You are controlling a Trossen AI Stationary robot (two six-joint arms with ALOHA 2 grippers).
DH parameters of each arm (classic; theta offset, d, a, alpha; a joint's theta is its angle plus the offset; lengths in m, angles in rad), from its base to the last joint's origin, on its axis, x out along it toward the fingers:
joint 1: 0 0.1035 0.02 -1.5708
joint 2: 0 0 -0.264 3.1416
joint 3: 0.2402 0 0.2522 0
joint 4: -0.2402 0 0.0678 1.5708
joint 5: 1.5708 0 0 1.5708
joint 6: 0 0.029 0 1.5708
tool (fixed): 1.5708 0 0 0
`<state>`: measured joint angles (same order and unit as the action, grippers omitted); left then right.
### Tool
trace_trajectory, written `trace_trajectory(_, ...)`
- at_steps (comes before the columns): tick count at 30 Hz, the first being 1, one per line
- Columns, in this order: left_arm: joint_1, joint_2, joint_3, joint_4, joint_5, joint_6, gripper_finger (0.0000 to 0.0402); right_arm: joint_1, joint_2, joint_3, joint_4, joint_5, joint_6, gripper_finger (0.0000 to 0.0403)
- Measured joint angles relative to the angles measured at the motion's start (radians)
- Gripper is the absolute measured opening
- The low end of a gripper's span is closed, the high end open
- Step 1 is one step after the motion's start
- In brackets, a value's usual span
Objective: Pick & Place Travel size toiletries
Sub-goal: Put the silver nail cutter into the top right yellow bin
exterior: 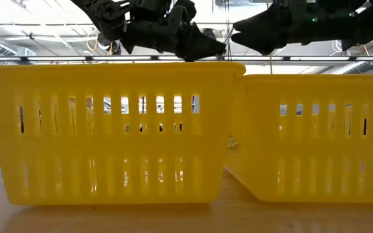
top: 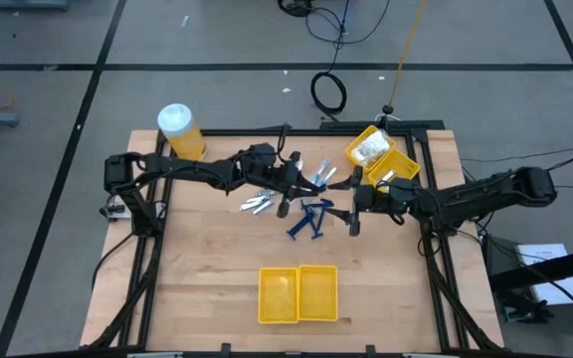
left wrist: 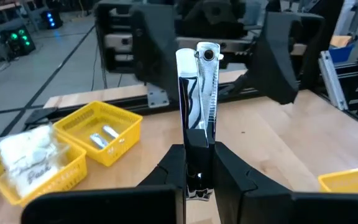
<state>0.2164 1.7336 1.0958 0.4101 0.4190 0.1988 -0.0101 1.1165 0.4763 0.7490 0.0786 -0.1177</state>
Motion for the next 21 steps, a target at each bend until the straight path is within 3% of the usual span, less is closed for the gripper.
trace_trajectory(10, -0.049, -0.001, 0.0, 0.03, 0.001, 0.006, 0.0031, -0.001, 0.093, 0.0, 0.151, -0.001, -0.033, 0.024)
trace_trajectory(21, -0.05, -0.001, 0.0, 0.03, 0.0, 0.007, 0.0031, -0.001, 0.098, 0.0, 0.159, -0.006, -0.053, 0.0112)
